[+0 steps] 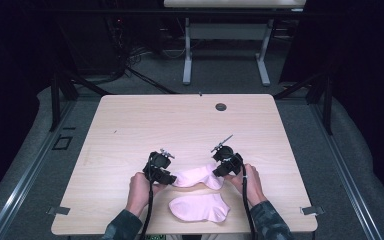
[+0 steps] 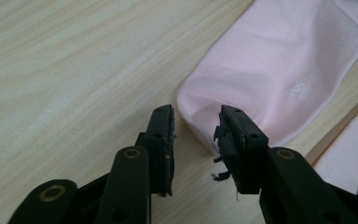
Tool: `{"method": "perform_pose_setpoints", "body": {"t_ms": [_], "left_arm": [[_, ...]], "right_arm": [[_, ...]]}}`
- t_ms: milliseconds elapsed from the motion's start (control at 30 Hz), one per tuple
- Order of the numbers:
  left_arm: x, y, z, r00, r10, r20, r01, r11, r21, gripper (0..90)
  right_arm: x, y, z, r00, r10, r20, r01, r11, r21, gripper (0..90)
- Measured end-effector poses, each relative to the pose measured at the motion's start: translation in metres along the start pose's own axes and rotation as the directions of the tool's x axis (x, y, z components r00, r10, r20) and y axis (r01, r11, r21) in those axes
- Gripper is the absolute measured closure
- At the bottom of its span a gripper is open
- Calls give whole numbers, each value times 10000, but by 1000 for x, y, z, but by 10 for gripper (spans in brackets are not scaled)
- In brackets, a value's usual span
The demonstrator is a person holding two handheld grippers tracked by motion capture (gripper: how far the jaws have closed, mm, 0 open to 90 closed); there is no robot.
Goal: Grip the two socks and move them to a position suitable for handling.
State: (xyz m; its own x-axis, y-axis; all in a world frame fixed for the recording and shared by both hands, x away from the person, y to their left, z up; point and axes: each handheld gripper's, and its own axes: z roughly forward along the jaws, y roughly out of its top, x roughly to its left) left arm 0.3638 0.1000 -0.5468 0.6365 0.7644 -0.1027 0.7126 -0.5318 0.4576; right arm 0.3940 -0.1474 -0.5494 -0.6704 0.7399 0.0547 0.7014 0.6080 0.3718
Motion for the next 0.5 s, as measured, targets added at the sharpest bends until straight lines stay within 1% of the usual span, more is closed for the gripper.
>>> {"method": "perform_pose_setpoints", "body": {"t_ms": [33,67,133,200,233,267,333,433,500], "left_arm": [[-1,0,1,9999,98,-78,-98,9999,97,667],[-2,1,2,9996,194,-191,-190,9997,170,681],[-6,2,4,9982,449,-403,-437,9985,316,706],[-8,2,6,9977,505,-457,-489,9982,357,737],[-8,2,6,9977,505,-457,-489,9982,357,745],[-9,1,8,9971,572,-495,-552,9976,407,760],[-9,0,8,9976,538,-444,-521,9979,389,781],[-10,0,8,9972,597,-458,-581,9977,355,817],[-10,-1,8,9969,651,-431,-636,9973,359,834]], "right_arm": [[0,0,1,10000,-9,4,9,10000,-39,721],[0,0,1,10000,8,-72,-8,10000,37,721],[0,0,1,10000,29,-4,-29,10000,-80,733],[2,-1,2,10000,24,-4,-24,9999,-113,749],[3,-1,2,10000,32,66,-31,9999,-149,757],[4,-2,2,9999,99,52,-98,9997,-213,766],[4,-3,2,10000,71,62,-69,9997,-225,784],[3,-3,1,10000,41,-40,-41,9998,-169,811],[5,-4,2,9999,166,9,-166,9993,-340,820]]}}
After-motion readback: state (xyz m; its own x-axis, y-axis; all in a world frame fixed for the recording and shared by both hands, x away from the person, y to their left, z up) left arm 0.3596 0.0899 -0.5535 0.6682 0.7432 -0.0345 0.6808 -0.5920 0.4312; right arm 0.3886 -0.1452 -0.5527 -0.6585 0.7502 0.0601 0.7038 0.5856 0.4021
